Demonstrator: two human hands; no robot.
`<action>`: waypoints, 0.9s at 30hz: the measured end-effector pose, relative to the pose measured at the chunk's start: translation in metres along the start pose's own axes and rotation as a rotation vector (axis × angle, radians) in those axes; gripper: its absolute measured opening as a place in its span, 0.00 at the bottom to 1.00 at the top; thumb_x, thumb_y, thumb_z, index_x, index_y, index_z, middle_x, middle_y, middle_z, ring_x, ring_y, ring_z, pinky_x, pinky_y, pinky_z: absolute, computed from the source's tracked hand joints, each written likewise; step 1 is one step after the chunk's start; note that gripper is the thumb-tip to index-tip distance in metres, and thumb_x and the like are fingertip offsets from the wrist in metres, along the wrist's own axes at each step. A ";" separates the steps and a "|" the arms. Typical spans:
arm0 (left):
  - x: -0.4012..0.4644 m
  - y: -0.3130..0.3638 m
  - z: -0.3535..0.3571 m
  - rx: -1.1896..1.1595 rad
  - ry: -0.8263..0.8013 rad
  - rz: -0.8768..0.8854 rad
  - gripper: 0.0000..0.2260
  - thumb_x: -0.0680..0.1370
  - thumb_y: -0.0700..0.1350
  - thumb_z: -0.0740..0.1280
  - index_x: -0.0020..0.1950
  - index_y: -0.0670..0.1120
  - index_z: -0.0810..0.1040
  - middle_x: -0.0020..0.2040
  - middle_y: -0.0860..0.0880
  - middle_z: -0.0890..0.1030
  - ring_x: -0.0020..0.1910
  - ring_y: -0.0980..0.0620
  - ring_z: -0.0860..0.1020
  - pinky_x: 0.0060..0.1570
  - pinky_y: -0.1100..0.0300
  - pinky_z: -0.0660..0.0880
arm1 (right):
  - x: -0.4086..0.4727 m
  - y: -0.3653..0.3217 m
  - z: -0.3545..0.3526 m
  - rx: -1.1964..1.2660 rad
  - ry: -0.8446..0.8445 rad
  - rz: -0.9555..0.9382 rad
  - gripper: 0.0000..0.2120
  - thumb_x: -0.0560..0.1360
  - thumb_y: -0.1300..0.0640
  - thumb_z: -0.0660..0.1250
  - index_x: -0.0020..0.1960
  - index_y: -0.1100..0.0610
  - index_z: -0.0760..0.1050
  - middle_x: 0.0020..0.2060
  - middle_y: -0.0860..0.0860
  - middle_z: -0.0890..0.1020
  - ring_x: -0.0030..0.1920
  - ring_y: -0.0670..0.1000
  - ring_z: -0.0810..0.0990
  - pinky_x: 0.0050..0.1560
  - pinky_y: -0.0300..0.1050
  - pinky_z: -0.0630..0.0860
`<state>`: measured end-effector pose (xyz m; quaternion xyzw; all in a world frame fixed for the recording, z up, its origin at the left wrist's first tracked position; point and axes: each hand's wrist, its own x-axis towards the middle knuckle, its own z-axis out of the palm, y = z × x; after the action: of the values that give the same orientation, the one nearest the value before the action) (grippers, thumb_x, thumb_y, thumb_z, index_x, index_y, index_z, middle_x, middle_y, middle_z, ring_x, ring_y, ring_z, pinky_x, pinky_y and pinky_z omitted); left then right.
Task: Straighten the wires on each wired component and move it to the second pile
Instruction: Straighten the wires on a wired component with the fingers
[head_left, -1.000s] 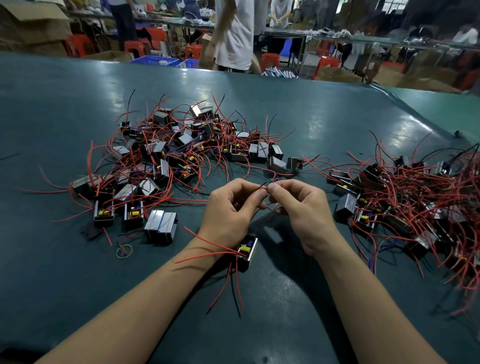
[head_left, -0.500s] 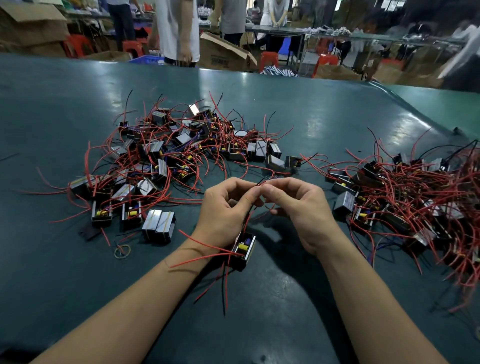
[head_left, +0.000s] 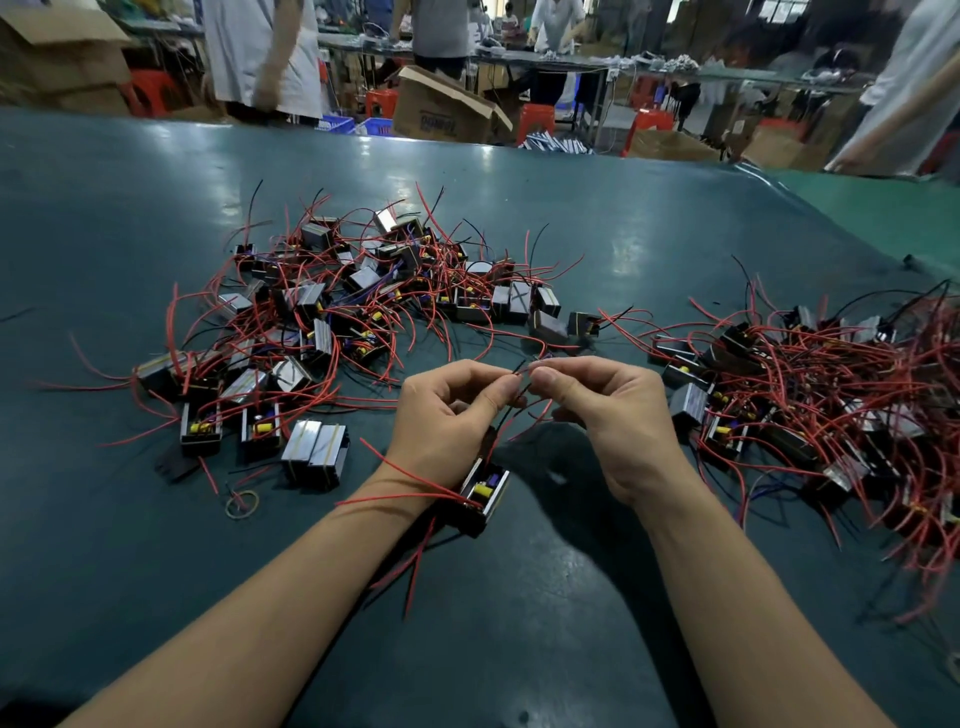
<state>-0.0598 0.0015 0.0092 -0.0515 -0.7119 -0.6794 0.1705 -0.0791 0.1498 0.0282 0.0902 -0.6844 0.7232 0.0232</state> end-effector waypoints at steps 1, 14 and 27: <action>-0.001 0.000 0.000 -0.014 -0.017 -0.004 0.05 0.75 0.37 0.71 0.42 0.45 0.83 0.35 0.48 0.84 0.31 0.56 0.79 0.30 0.63 0.73 | 0.000 0.000 0.000 0.011 0.011 0.001 0.02 0.68 0.58 0.75 0.39 0.51 0.85 0.38 0.51 0.86 0.41 0.47 0.83 0.40 0.38 0.77; 0.000 -0.001 0.002 -0.080 -0.065 -0.038 0.05 0.77 0.37 0.70 0.52 0.40 0.80 0.34 0.50 0.84 0.32 0.57 0.80 0.35 0.65 0.75 | 0.001 0.006 0.004 0.035 0.047 0.009 0.03 0.74 0.61 0.72 0.43 0.55 0.82 0.35 0.48 0.84 0.37 0.46 0.80 0.35 0.36 0.75; 0.003 -0.002 0.002 -0.062 0.043 -0.071 0.04 0.80 0.38 0.65 0.54 0.44 0.78 0.35 0.46 0.84 0.27 0.54 0.76 0.31 0.63 0.75 | 0.002 0.010 0.004 0.033 0.057 -0.004 0.03 0.74 0.61 0.72 0.42 0.54 0.82 0.34 0.48 0.83 0.36 0.45 0.80 0.33 0.35 0.74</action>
<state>-0.0634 0.0029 0.0077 -0.0168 -0.6881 -0.7075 0.1601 -0.0821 0.1446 0.0193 0.0711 -0.6711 0.7367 0.0427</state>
